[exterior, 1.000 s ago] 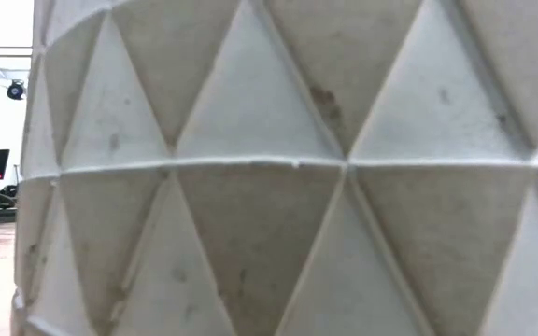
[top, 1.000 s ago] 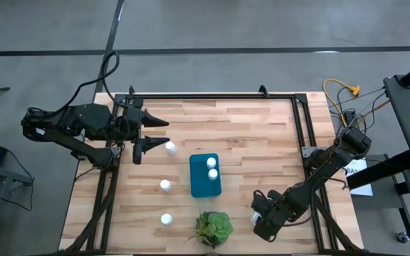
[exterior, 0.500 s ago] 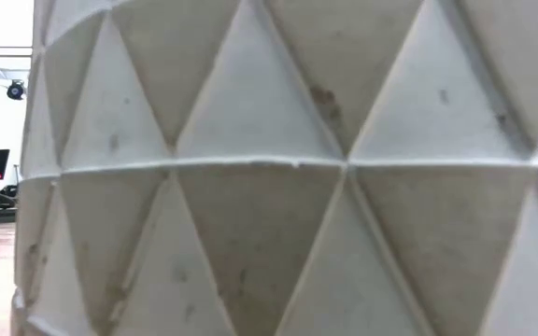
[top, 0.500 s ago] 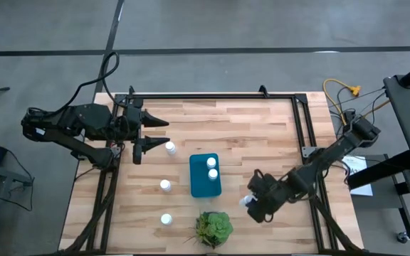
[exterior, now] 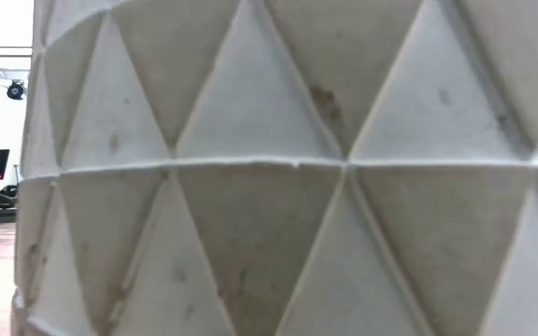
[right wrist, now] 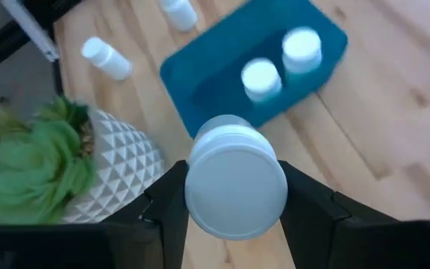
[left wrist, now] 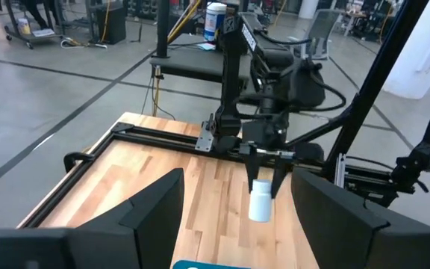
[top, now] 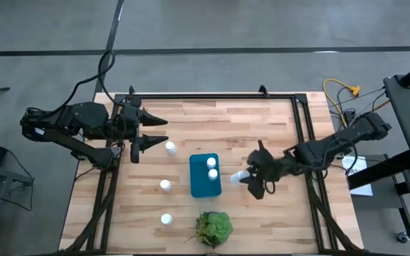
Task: Pick and place pill bottles into a basket
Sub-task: Put the medicine bottle into the container
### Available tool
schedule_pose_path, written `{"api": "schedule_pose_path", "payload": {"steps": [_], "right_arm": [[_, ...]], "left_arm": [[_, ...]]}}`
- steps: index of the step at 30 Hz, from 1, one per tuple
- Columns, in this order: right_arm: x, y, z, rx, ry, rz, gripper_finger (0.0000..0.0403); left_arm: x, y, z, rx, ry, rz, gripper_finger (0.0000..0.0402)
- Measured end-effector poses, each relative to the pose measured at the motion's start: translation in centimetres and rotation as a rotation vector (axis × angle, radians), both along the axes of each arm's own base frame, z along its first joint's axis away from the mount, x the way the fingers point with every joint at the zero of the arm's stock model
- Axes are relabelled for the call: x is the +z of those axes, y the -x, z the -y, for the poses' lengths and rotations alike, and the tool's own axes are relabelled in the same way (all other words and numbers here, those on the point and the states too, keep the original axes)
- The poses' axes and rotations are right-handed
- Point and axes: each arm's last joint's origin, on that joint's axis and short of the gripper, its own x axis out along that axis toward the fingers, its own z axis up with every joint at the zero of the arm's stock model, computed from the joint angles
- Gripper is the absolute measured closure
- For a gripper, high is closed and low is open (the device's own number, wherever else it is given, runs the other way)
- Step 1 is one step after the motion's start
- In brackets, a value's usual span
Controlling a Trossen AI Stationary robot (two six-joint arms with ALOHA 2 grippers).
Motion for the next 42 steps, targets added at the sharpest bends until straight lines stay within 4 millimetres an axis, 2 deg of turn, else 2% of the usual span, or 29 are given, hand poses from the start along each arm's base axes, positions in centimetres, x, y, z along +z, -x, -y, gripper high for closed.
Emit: {"api": "schedule_pose_path", "payload": {"steps": [4, 8, 12, 16, 28, 42], "right_arm": [[1.8, -1.1, 0.8, 0.047, 0.076, 0.008, 0.0246], [2.9, -2.6, 1.3, 0.106, 0.177, -0.070, 0.0246], [2.9, -4.3, 1.5, 0.166, 0.250, -0.166, 0.0246], [2.9, -6.4, 1.5, 0.239, 0.255, -0.175, 0.0246], [-0.9, -10.7, 0.4, 0.410, 0.287, -0.280, 0.0246], [-3.2, -12.6, 0.1, 0.449, 0.270, -0.325, 0.0246]], "left_arm": [[0.1, 0.1, 0.0, 0.004, 0.022, 0.007, 0.0171], [0.2, 0.1, 0.0, 0.007, 0.026, 0.022, 0.0171], [0.2, 0.1, 0.0, 0.007, 0.027, 0.025, 0.0171], [0.2, 0.1, -0.1, 0.025, 0.025, 0.027, 0.0171], [0.2, 0.0, -0.1, 0.038, 0.047, 0.028, 0.0171], [-0.1, -0.6, 0.0, 0.039, 0.046, 0.012, 0.0171]]}}
